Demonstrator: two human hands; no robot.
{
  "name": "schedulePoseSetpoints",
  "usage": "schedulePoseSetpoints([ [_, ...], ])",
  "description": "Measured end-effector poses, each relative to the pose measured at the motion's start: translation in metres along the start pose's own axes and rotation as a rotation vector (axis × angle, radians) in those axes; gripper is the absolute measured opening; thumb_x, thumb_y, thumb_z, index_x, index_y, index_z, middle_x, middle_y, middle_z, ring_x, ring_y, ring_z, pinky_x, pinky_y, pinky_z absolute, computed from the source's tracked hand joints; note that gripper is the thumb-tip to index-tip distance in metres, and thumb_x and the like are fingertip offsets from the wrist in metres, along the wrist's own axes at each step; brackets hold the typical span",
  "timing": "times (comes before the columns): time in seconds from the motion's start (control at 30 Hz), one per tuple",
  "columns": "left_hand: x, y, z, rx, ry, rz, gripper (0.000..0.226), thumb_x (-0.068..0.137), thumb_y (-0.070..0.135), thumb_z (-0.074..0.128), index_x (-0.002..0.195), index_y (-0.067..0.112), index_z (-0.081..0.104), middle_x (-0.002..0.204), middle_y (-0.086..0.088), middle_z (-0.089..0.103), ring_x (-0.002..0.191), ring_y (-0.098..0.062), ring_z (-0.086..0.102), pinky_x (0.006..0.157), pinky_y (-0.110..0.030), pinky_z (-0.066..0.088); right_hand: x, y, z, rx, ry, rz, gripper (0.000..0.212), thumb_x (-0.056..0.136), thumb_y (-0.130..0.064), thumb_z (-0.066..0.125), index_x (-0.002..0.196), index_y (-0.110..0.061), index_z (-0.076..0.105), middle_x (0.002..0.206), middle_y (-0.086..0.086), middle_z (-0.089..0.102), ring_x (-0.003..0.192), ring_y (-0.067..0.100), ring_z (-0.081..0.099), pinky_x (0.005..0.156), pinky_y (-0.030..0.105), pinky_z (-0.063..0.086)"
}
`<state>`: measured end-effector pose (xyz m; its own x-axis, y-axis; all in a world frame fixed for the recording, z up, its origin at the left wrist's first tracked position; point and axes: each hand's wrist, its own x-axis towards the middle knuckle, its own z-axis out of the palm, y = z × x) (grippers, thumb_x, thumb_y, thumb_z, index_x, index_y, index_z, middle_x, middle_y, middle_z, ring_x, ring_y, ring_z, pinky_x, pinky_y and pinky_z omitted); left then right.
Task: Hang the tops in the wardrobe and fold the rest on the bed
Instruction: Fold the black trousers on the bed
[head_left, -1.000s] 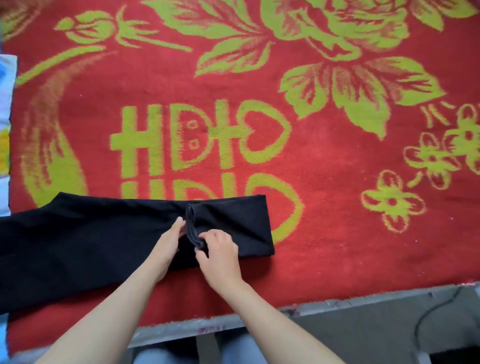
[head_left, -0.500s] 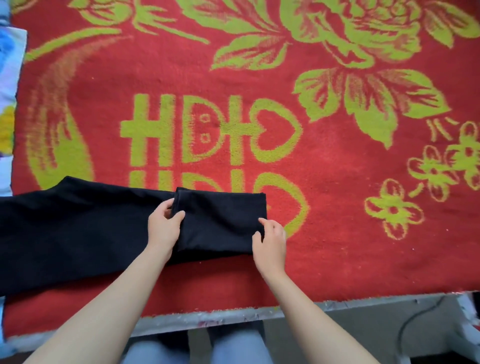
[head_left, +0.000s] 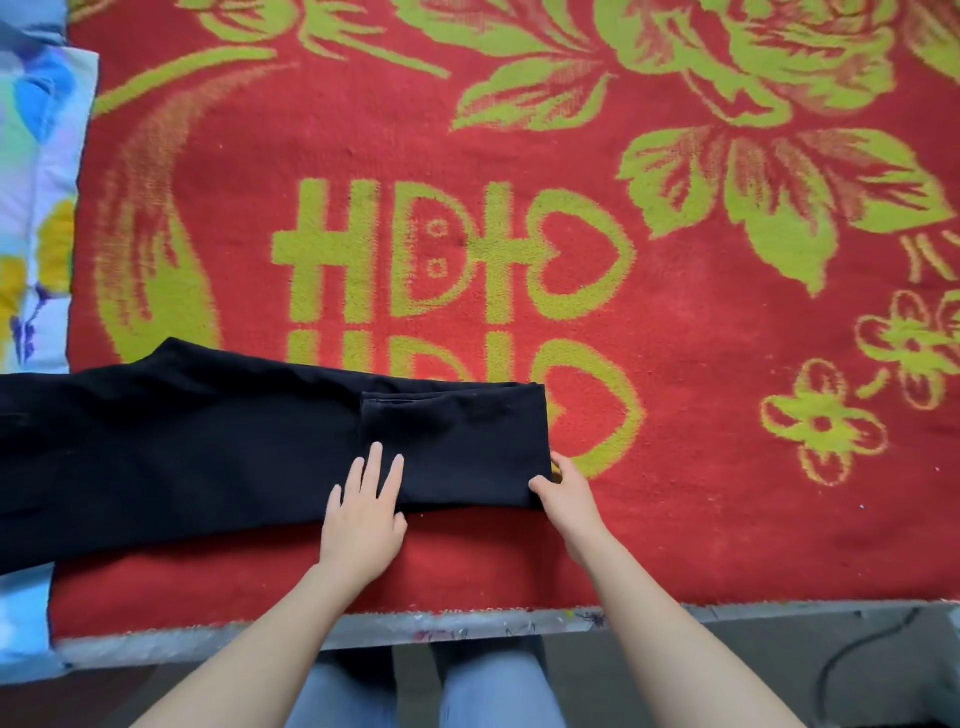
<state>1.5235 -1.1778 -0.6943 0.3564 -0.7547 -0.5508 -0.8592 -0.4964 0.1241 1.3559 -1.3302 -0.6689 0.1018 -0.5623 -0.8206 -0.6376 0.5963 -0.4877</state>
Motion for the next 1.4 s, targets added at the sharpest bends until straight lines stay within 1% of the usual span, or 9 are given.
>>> schedulePoseSetpoints([
  [0.1, 0.002, -0.005, 0.004, -0.025, -0.035, 0.0, 0.093, 0.026, 0.026, 0.093, 0.113, 0.005, 0.067, 0.123, -0.023, 0.06, 0.096, -0.037, 0.066, 0.061, -0.043, 0.056, -0.015, -0.027, -0.011, 0.009, -0.055, -0.028, 0.011, 0.085, -0.003, 0.054, 0.093, -0.007, 0.06, 0.079, 0.0, 0.059, 0.066, 0.009, 0.052, 0.048, 0.01, 0.036],
  [0.3, -0.007, -0.012, -0.017, -0.204, -0.012, -0.005, 0.083, 0.087, 0.029, 0.057, 0.15, 0.013, 0.006, 0.158, -0.008, -0.001, 0.143, -0.02, 0.016, 0.109, -0.032, 0.027, -0.082, -0.089, 0.035, -0.154, 0.016, -0.316, 0.012, 0.074, -0.024, 0.058, 0.072, -0.019, 0.048, 0.066, -0.008, 0.052, 0.061, 0.011, 0.047, 0.061, 0.029, 0.037],
  [0.43, -0.026, -0.026, -0.008, -0.391, 0.069, -0.045, 0.045, 0.081, 0.024, 0.051, 0.124, 0.011, 0.05, 0.12, -0.01, 0.059, 0.108, -0.028, 0.058, 0.083, -0.036, 0.05, -0.121, -0.11, 0.105, -0.267, -0.049, -0.558, 0.026, 0.071, -0.038, 0.052, 0.091, -0.022, 0.053, 0.086, -0.01, 0.058, 0.09, 0.013, 0.052, 0.085, 0.03, 0.035],
  [0.57, -0.06, -0.051, 0.0, -0.433, 0.029, -0.147, 0.036, 0.073, 0.015, 0.039, 0.078, -0.006, 0.067, 0.07, -0.016, 0.066, 0.062, -0.028, 0.067, 0.059, -0.028, 0.055, -0.128, -0.117, 0.19, -0.667, -0.237, -0.584, 0.042, 0.088, -0.049, 0.047, 0.119, -0.022, 0.054, 0.114, -0.006, 0.054, 0.118, 0.018, 0.037, 0.109, 0.042, 0.012],
  [0.7, -0.088, -0.082, 0.02, -0.275, -0.02, -0.127, 0.038, 0.067, 0.025, 0.055, 0.097, 0.005, 0.068, 0.096, -0.01, 0.067, 0.09, -0.029, 0.064, 0.07, -0.042, 0.056, -0.103, -0.092, 0.231, -0.873, -0.371, -0.512, 0.045, 0.096, -0.048, 0.035, 0.131, -0.023, 0.05, 0.139, -0.001, 0.044, 0.134, 0.023, 0.026, 0.112, 0.054, 0.003],
  [0.93, -0.098, -0.154, 0.001, -0.359, 0.274, -0.404, 0.054, 0.07, 0.02, 0.045, 0.123, 0.008, 0.046, 0.122, -0.024, 0.056, 0.113, -0.033, 0.04, 0.077, -0.053, 0.049, -0.074, -0.047, 0.206, -0.641, 0.177, -0.51, 0.047, 0.092, -0.016, 0.049, 0.138, -0.012, 0.042, 0.144, 0.01, 0.035, 0.133, 0.025, 0.029, 0.106, 0.036, 0.027],
  [1.13, -0.072, -0.2, -0.007, -0.135, 0.099, -0.26, 0.091, 0.042, 0.017, 0.087, 0.127, 0.006, 0.057, 0.129, -0.018, 0.057, 0.114, -0.034, 0.057, 0.08, -0.052, 0.053, -0.059, -0.054, 0.202, -0.052, -0.084, 0.008, 0.042, 0.087, -0.011, 0.06, 0.126, -0.01, 0.044, 0.12, 0.002, 0.055, 0.106, 0.019, 0.055, 0.089, 0.03, 0.044],
  [1.27, -0.068, -0.19, -0.004, -0.155, -0.018, -0.25, 0.085, 0.086, 0.026, 0.053, 0.15, 0.019, -0.002, 0.158, -0.005, 0.003, 0.144, -0.024, 0.011, 0.113, -0.044, 0.021, -0.065, -0.08, 0.186, -0.032, -0.086, 0.044, 0.01, 0.083, -0.005, 0.064, 0.092, -0.003, 0.06, 0.081, 0.005, 0.06, 0.065, 0.014, 0.053, 0.052, 0.019, 0.04],
  [1.4, -0.062, -0.156, -0.013, -0.214, -0.082, -0.195, 0.086, 0.091, 0.029, 0.046, 0.147, 0.019, -0.018, 0.158, 0.0, -0.009, 0.145, -0.022, 0.001, 0.115, -0.04, 0.013, -0.085, -0.122, 0.166, 0.064, 0.035, -0.015, 0.022, 0.078, -0.003, 0.064, 0.068, -0.011, 0.047, 0.07, 0.005, 0.051, 0.058, 0.016, 0.045, 0.049, 0.027, 0.031],
])
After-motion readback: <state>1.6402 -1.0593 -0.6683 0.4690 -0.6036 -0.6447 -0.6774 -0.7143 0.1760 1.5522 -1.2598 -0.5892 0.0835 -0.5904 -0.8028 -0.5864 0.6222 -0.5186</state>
